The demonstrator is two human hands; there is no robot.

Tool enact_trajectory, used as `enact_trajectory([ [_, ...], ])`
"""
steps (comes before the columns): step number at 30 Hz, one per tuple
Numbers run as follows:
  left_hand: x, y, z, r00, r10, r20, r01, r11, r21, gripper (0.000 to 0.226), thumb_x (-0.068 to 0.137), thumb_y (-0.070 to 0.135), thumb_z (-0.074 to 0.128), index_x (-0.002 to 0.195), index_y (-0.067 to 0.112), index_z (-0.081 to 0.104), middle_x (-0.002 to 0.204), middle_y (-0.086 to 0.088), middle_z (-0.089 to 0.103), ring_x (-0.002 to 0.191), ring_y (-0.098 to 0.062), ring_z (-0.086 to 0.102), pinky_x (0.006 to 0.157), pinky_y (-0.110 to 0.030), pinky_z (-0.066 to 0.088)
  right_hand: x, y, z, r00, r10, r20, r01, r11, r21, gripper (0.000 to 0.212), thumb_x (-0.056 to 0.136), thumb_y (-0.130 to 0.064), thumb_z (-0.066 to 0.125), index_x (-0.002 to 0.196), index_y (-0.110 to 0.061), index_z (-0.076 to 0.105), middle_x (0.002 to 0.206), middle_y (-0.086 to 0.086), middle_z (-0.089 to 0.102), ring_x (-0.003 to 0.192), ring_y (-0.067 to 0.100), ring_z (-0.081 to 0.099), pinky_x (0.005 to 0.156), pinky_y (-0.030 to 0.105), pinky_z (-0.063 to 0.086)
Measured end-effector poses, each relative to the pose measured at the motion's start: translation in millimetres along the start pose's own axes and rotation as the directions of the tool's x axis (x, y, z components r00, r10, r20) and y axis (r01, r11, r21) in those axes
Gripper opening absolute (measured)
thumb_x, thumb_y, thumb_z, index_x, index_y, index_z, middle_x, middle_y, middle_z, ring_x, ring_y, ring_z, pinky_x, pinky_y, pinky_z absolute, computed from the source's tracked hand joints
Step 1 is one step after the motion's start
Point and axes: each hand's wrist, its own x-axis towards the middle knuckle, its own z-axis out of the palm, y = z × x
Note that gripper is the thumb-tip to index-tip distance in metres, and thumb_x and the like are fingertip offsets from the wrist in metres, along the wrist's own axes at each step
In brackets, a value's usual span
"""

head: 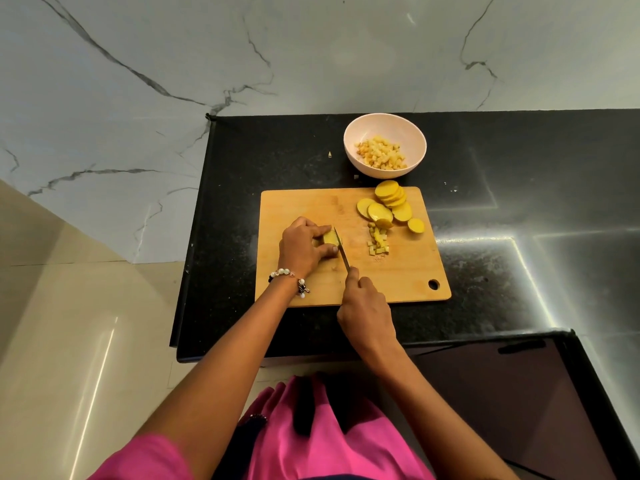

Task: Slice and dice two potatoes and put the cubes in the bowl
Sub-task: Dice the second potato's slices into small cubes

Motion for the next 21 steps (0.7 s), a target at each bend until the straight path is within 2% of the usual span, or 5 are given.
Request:
enact_trajectory([
  [7, -1, -2, -1, 0.998, 0.005, 0.056, -0.007, 1.000, 0.022, 0.051, 0.076, 0.024, 0.076, 0.124, 0.017, 0.060, 0.109, 0.000, 0.053, 0.097, -0.016, 0.053, 0.089, -0.027, 0.045, 16, -4, -11, 1.000, -0.008, -0.016, 0.009, 1.000, 0.028, 0.058, 0.093, -0.006, 0.034, 0.148, -0.003, 0.017, 0.123, 0.019, 0.049, 0.101, 0.037, 0.054, 0.076, 0.039, 0.041],
  [13, -2, 0, -1, 0.999, 0.005, 0.031, -0.004, 1.000, -0.005, 0.048, 0.075, 0.021, 0.077, 0.121, 0.015, 0.063, 0.106, -0.003, 0.054, 0.091, -0.017, 0.054, 0.083, -0.020, 0.042, 23, -14, -7, 0.999, -0.009, -0.054, 0.008, 1.000, -0.011, 0.051, 0.095, -0.003, 0.030, 0.145, 0.001, 0.020, 0.118, 0.020, 0.051, 0.096, 0.039, 0.057, 0.071, 0.039, 0.042],
  [17, -4, 0, 0, 1.000, -0.014, 0.006, 0.014, 0.999, -0.035, 0.048, 0.074, 0.021, 0.078, 0.119, 0.014, 0.064, 0.104, -0.002, 0.056, 0.088, -0.012, 0.051, 0.078, -0.013, 0.036, 14, -11, 1, 0.998, -0.044, -0.040, 0.042, 0.998, -0.052, 0.055, 0.095, -0.002, 0.029, 0.147, 0.004, 0.013, 0.120, 0.021, 0.049, 0.092, 0.038, 0.059, 0.064, 0.035, 0.034],
  [21, -4, -1, 1, 1.000, -0.016, -0.018, 0.016, 0.999, -0.042, 0.047, 0.074, 0.022, 0.078, 0.119, 0.014, 0.064, 0.105, -0.002, 0.057, 0.082, -0.009, 0.048, 0.078, -0.015, 0.039, -4, -3, 0, 1.000, -0.015, -0.003, 0.015, 1.000, -0.002, 0.060, 0.093, -0.004, 0.032, 0.149, 0.000, 0.011, 0.125, 0.019, 0.046, 0.098, 0.036, 0.056, 0.072, 0.038, 0.042],
])
